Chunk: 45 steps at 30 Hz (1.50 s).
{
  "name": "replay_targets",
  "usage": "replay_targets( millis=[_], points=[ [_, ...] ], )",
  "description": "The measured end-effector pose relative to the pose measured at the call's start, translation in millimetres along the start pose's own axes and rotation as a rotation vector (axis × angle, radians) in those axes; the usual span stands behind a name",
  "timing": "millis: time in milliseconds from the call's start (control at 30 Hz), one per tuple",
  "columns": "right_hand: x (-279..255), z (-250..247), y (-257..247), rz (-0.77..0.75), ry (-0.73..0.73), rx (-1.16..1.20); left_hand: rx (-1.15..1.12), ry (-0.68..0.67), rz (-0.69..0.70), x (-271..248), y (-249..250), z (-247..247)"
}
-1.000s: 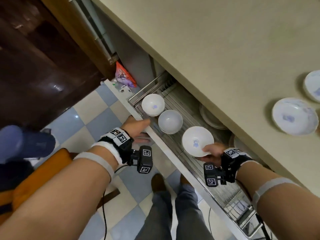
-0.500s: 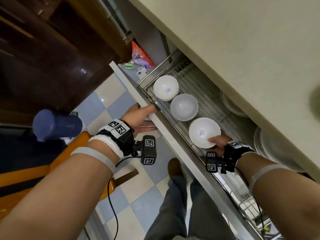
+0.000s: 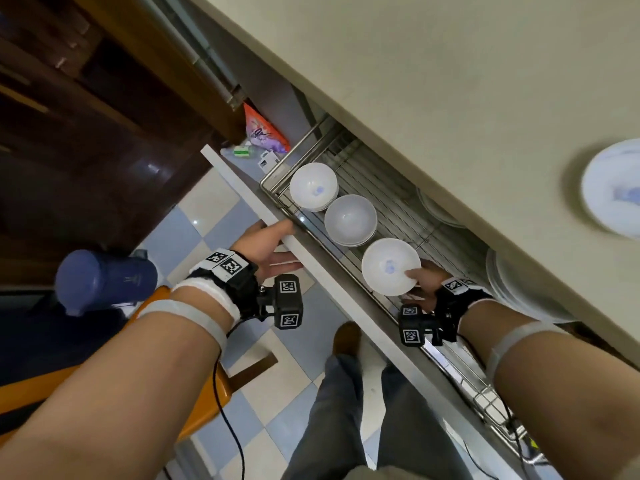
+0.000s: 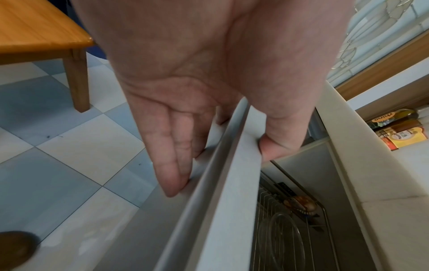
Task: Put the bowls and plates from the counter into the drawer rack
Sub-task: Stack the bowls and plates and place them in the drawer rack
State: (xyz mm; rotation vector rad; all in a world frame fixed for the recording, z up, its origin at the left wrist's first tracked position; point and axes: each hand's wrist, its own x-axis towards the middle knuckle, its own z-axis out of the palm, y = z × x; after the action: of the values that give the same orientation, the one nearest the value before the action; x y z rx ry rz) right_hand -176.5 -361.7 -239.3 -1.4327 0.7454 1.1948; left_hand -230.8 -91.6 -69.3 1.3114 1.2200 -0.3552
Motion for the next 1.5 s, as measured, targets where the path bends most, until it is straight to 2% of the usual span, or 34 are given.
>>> replay_targets(
  millis=[167, 400, 467, 600, 666, 733, 866, 1000, 1100, 1233, 1300, 1500],
  points=[
    [-34.9, -5.0, -8.4, -0.007, 0.074, 0.041, 0.022, -0.017, -0.027, -6.8, 6.9, 1.0],
    [-77.6, 0.4, -12.9, -0.053, 0.142, -0.125, 0.076, -0.088, -0.041, -1.1, 5.1, -7.2],
    [-91.0, -2.1, -13.0, -0.071, 0.172, -0.071, 0.141, -0.098, -0.013, -5.9, 8.1, -10.7],
    [-142.0, 4.7, -28.7, -0.108, 0.209, 0.041, 0.324, -0.009, 0.054, -15.6, 24.6, -16.0],
    [-172.5, 9.0, -36.5, -0.165, 0.206, 0.074, 0.424, 0.035, 0.137, -19.2, 37.2, -12.6],
    [-200.1, 12.2, -41.9, -0.239, 0.227, 0.118, 0.462, -0.031, 0.224, -43.1, 56.3, 1.1],
    [-262.0, 9.9, -48.4, -0.389, 0.280, 0.192, 0.430, -0.324, 0.355, -112.0, 90.3, 47.9],
    [-322.0, -19.0, -46.1, -0.568, 0.399, 0.283, 0.479, -0.513, 0.475, -156.3, 105.9, 101.2],
    [-346.6, -56.3, -30.5, -0.622, 0.547, 0.388, 0.549, -0.612, 0.531, -179.1, 106.3, 138.7],
    [-355.6, -108.0, 1.3, -0.569, 0.745, 0.529, 0.617, -0.669, 0.486, -188.4, 96.2, 187.3],
    [-353.1, -133.8, 15.8, -0.500, 0.794, 0.602, 0.637, -0.658, 0.450, -185.4, 88.4, 210.5],
    [-319.7, -197.2, 25.6, -0.383, 0.731, 0.657, 0.637, -0.560, 0.410, -165.7, 74.9, 262.8]
  ],
)
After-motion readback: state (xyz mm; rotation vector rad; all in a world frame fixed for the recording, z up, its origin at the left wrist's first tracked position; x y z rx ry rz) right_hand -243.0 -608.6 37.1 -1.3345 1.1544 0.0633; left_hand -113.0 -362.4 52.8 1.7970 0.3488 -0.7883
